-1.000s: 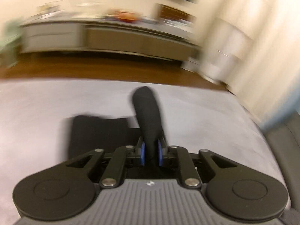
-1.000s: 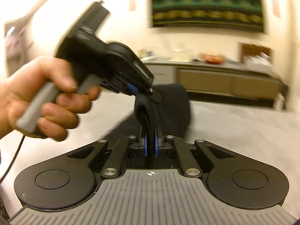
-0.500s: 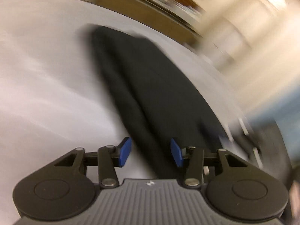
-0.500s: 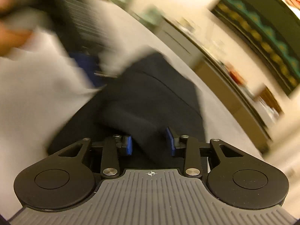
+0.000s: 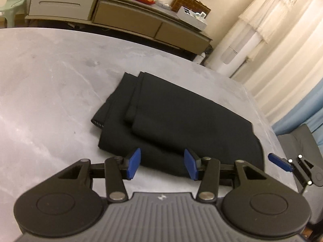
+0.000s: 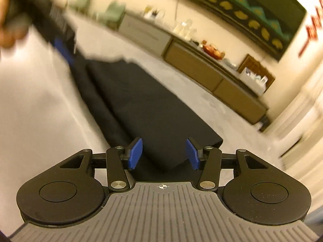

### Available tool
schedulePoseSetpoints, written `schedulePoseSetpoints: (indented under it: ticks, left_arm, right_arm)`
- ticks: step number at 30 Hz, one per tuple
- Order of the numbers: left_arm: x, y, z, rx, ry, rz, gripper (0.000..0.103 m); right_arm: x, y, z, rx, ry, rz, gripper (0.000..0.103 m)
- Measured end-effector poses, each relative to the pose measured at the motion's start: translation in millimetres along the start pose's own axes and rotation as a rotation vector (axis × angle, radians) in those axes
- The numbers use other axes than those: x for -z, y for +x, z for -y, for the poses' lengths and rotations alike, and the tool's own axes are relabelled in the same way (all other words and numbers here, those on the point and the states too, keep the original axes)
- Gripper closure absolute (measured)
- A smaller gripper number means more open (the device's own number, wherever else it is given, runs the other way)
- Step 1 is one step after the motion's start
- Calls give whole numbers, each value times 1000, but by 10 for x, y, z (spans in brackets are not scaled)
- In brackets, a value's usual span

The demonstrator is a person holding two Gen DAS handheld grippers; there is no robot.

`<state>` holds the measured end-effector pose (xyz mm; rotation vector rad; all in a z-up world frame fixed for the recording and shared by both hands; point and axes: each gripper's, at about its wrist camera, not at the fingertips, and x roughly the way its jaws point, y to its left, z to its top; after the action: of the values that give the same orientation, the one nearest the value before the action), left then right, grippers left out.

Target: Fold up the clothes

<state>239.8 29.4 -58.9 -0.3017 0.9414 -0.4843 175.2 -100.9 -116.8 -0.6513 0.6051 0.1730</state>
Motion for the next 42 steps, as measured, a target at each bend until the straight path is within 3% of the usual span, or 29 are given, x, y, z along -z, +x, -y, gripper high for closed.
schedulePoseSetpoints:
  ticks: [2,6,8,10,13,21,23,24,25,26,30,33,34,35,37,42]
  left_arm:
    - [20,108,-110,-2,-41,-15,55]
    - [-11,268,-285,12,-93,-19,56]
    - [-22,268,-314,10,-110,-16,58]
    - [-25,255,-344,6,-122,-12,65]
    - [-16,199,-363,-32,-132,0,66]
    - [474,67,644,-34,432,25,63]
    - [554,190,807,-72,506,32,63]
    - [573,240,845,-87,524,33,63]
    - [582,291,861,-96,534,31,63]
    - [588,340,868,-103,542,27,63]
    - [595,411,806,-112,531,11,63]
    - [565,433,770,-102,513,16,63]
    - [554,455,767,-102,513,17,63]
    - [551,460,766,-104,512,17,63]
    - [559,450,766,-112,509,17,63]
    - [577,423,766,-132,499,16,63]
  right_arm:
    - [-18,150,-69,14,-55,-33,54]
    - [64,308,38,30,-113,-15,56]
    - [87,231,0,34,-116,-36,82]
    - [100,93,-5,59,-125,-37,96]
    - [104,-168,2,88,-120,-4,100]
    - [191,-447,-76,82,-150,-18,101]
    - [165,-447,-118,103,-168,0,94]
    - [156,-438,-165,130,-197,24,80]
    - [143,-417,-217,151,-239,46,49]
    - [127,-388,-263,158,-282,57,40]
    - [52,-209,-334,159,-373,52,43]
    - [-11,-51,-318,139,-389,18,57]
    - [-38,-10,-288,116,-370,-4,72]
    - [-55,11,-257,98,-348,-20,93]
    - [-53,-38,-186,86,-299,-31,100]
    - [111,-513,-140,75,-228,-15,101]
